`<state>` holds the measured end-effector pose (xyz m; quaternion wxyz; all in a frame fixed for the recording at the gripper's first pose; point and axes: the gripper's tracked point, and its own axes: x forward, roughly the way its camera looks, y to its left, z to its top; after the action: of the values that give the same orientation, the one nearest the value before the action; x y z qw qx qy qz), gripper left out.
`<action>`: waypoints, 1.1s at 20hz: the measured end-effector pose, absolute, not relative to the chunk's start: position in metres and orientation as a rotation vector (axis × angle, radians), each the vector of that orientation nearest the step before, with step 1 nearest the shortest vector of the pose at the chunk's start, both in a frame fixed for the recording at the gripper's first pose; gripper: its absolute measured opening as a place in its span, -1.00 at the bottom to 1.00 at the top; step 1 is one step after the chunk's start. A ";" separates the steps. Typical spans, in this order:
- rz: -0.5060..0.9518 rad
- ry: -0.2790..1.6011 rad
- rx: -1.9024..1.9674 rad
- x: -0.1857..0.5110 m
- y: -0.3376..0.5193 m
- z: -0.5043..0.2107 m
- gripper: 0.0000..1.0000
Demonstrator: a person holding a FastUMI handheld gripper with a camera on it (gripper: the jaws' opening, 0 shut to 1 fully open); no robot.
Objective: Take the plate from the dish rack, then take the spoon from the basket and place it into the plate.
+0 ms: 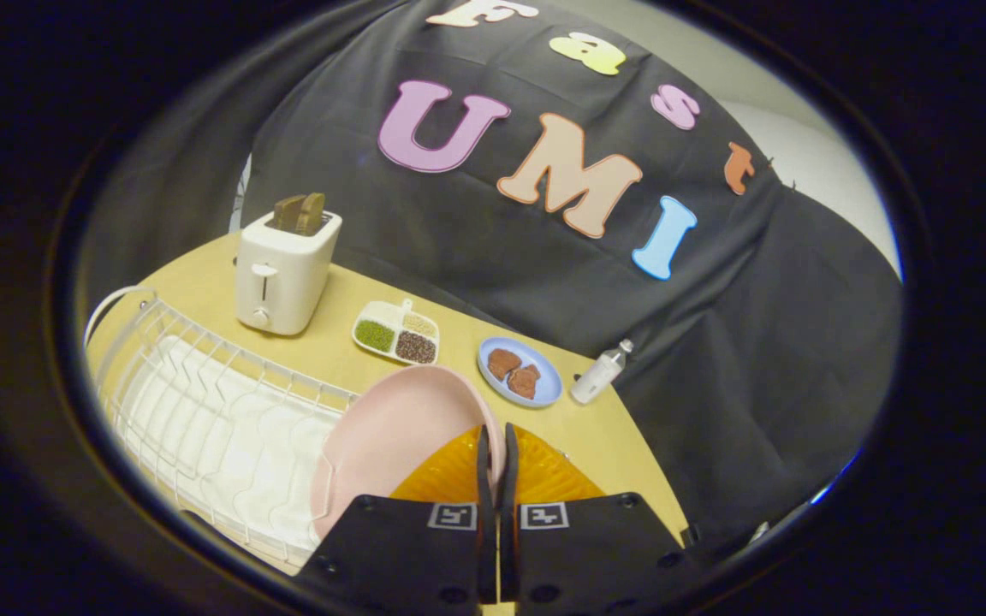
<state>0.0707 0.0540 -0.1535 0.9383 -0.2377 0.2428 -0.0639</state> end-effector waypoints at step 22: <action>-0.164 0.371 -0.251 0.005 -0.053 -0.072 -0.92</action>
<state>0.0054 -0.0532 -0.0720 0.9717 -0.1242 0.1837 -0.0812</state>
